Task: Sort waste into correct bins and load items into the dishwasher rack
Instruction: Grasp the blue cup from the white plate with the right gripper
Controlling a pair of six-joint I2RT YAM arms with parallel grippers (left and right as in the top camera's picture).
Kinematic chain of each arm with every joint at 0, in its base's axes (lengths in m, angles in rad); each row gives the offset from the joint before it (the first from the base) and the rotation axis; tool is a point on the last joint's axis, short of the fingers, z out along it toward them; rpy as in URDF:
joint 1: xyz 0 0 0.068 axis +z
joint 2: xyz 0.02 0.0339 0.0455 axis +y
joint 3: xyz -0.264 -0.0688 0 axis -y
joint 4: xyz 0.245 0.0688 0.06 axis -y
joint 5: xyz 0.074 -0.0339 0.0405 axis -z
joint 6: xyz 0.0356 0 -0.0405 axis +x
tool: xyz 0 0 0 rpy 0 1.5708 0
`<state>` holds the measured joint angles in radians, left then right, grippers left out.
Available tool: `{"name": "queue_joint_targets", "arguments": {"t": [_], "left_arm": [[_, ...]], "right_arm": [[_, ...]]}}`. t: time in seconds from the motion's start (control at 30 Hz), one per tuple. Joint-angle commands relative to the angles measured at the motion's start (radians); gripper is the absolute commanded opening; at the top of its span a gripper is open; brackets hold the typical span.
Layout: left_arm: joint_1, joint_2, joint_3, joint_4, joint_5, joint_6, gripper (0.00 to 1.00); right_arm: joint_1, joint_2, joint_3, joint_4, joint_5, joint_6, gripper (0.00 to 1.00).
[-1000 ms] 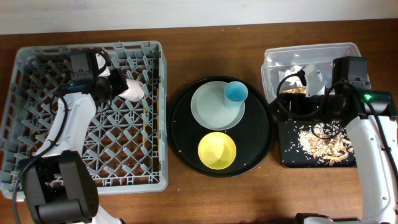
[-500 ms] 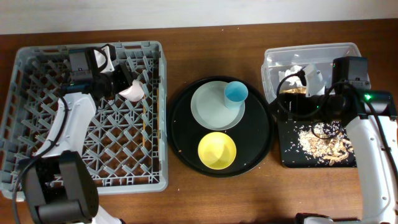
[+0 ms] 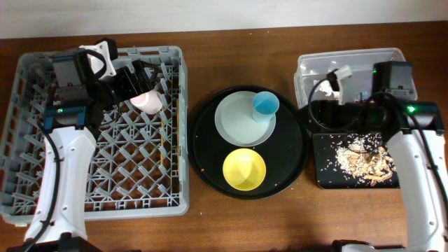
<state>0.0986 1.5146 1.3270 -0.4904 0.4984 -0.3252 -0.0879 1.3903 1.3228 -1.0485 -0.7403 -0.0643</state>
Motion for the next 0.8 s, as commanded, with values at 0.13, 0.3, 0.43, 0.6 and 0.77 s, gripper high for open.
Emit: {"name": "queue_joint_targets", "arguments": {"t": [0.13, 0.3, 0.43, 0.6, 0.77], "left_arm": [[0.002, 0.001, 0.011, -0.001, 0.010, 0.004, 0.99], [0.003, 0.001, 0.011, -0.001, 0.010, 0.004, 0.99], [0.003, 0.001, 0.011, -0.001, 0.010, 0.004, 0.99], [0.003, 0.001, 0.011, -0.001, 0.010, 0.004, 0.99], [0.003, 0.001, 0.011, -0.002, 0.010, 0.004, 0.99]], "right_arm": [[0.419, 0.040, -0.006, 0.194, 0.545, -0.005, 0.57], [0.507, 0.155, -0.006, 0.314, 0.681, -0.005, 0.99], [0.505, 0.198, -0.006, 0.344, 0.739, -0.005, 0.79], [0.507, 0.272, -0.006, 0.433, 0.752, -0.005, 0.37], [0.507, 0.388, -0.006, 0.455, 0.752, -0.005, 0.38]]}}
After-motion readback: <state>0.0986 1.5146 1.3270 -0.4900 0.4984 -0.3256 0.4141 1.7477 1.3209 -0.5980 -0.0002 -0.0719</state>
